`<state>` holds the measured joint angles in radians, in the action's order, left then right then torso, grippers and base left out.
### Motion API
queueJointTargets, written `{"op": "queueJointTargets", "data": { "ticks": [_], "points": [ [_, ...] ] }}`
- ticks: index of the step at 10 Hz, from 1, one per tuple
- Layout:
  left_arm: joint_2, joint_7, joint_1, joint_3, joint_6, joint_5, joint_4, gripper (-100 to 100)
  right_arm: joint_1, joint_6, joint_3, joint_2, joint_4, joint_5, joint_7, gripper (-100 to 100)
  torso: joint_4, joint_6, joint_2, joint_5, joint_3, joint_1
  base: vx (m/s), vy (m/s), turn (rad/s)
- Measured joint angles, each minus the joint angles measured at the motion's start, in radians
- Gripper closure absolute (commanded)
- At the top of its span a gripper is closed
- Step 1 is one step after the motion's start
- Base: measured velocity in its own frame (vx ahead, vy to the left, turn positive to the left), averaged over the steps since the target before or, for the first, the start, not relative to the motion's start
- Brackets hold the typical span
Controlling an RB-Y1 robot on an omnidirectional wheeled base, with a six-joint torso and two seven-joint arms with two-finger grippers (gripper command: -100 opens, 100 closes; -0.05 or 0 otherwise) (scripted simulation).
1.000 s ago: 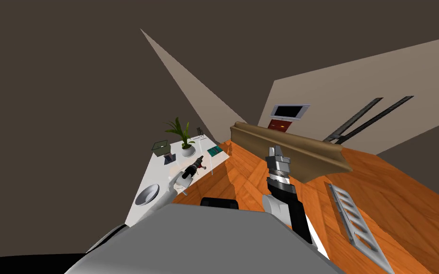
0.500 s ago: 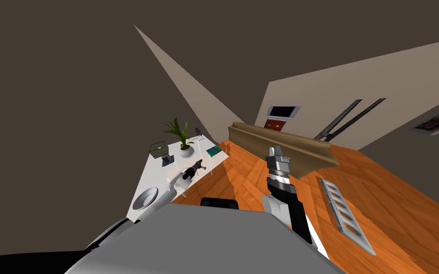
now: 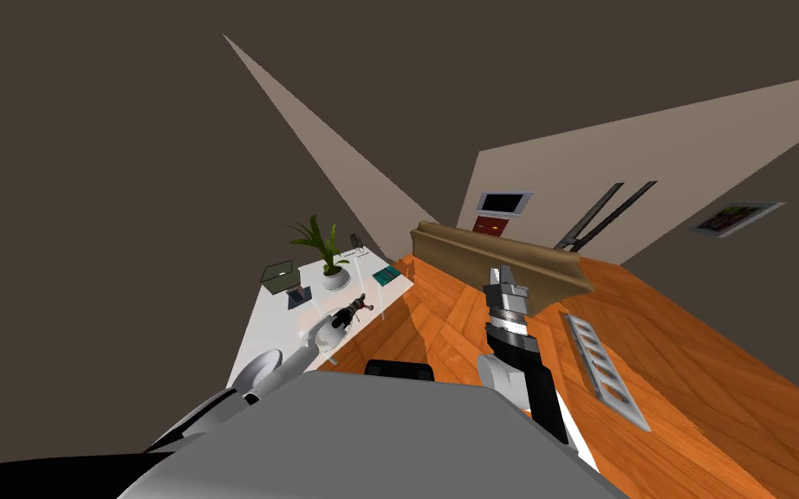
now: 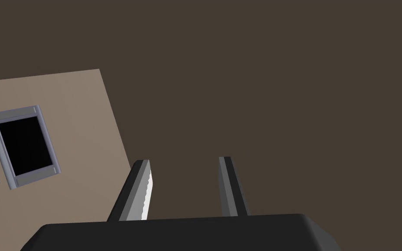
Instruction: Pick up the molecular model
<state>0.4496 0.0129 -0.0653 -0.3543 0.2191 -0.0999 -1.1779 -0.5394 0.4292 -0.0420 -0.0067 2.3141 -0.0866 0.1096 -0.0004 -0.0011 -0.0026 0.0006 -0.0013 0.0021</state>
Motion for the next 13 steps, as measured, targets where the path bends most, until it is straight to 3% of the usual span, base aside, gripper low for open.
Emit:
{"op": "queueJointTargets", "data": {
  "ticks": [6, 7, 8, 13],
  "points": [
    [0.027, 0.013, -0.045, -0.062, 0.024, -0.016, 0.134, -100, 0.0, 0.0, 0.0, 0.0, 0.0, 0.0, 0.0, 0, 0.0, 0.0, -0.002, 0.0, -0.001, -0.001, 0.026, 0.01, -0.095],
    [0.027, 0.014, -0.045, -0.064, 0.027, -0.017, 0.135, 0, 0.0, 0.0, 0.0, 0.0, 0.0, 0.0, 0.0, 0, 0.0, 0.0, -0.001, 0.0, -0.001, -0.001, 0.0, 0.0, 0.0],
    [0.027, 0.014, -0.045, -0.063, 0.027, -0.016, 0.135, -100, 0.0, 0.0, 0.0, 0.0, 0.0, 0.0, 0.0, 0, 0.0, 0.0, 0.0, 0.0, 0.0, -0.002, -0.006, 0.006, -0.094],
    [-0.013, 0.001, -0.074, 0.002, -0.018, -0.043, 0.238, -100, 0.0, 0.0, 0.0, 0.0, 0.0, 0.0, 0.0, 0, 0.0, 0.0, 0.001, 0.0, 0.001, -0.001, -0.014, 0.013, -0.095]
  ]
}}
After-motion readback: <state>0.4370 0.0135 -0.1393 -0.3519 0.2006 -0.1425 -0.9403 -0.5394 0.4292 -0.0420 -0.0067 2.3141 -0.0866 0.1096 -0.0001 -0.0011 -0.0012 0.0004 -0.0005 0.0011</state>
